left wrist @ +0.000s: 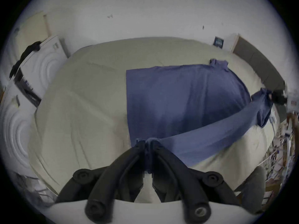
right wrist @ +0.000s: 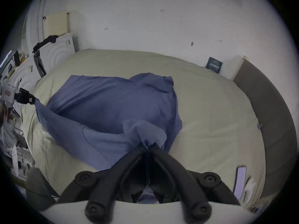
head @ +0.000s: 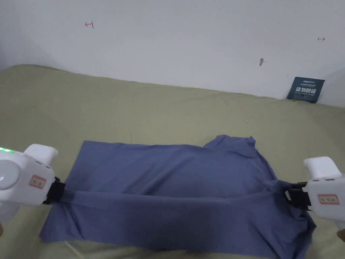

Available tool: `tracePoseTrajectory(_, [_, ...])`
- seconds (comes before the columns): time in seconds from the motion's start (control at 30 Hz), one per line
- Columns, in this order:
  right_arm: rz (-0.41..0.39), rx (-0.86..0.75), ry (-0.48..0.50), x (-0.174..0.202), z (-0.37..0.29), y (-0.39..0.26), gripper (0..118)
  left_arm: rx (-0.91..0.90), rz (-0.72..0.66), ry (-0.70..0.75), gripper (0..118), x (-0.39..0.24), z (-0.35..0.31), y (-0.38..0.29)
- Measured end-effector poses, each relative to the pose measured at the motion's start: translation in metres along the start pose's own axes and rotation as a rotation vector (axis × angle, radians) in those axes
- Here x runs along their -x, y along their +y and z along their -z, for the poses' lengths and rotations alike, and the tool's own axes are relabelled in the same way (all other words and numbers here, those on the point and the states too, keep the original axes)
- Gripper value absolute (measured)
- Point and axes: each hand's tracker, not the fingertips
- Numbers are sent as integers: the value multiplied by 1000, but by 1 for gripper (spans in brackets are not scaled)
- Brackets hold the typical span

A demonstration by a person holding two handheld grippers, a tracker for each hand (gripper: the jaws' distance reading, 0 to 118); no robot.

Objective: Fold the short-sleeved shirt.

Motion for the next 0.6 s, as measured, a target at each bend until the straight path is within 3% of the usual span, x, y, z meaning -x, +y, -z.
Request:
tracePoseTrajectory(0.2, [-36,56,8,-16,58,32,4,59,62,-19,8,4,43,38])
tracePoseTrajectory(0.27, [-70,61,-34,-19,70,37,7,79,63,-26,10,9,54,42])
tracePoseTrajectory(0.3, [-72,54,-60,-20,74,38,14,83,58,-31,14,11,58,44])
tracePoseTrajectory(0.37, [-82,39,-155,-27,83,41,41,81,39,-7,17,16,62,43])
tracePoseTrajectory(0.4, [-76,35,-191,-29,83,41,53,77,21,26,19,19,62,43])
tracePoseTrajectory(0.5, [35,-22,-173,-39,68,41,54,35,-66,19,20,28,51,39])
tracePoseTrajectory(0.6, [80,-151,-161,-30,34,37,50,-60,-71,55,22,23,18,35])
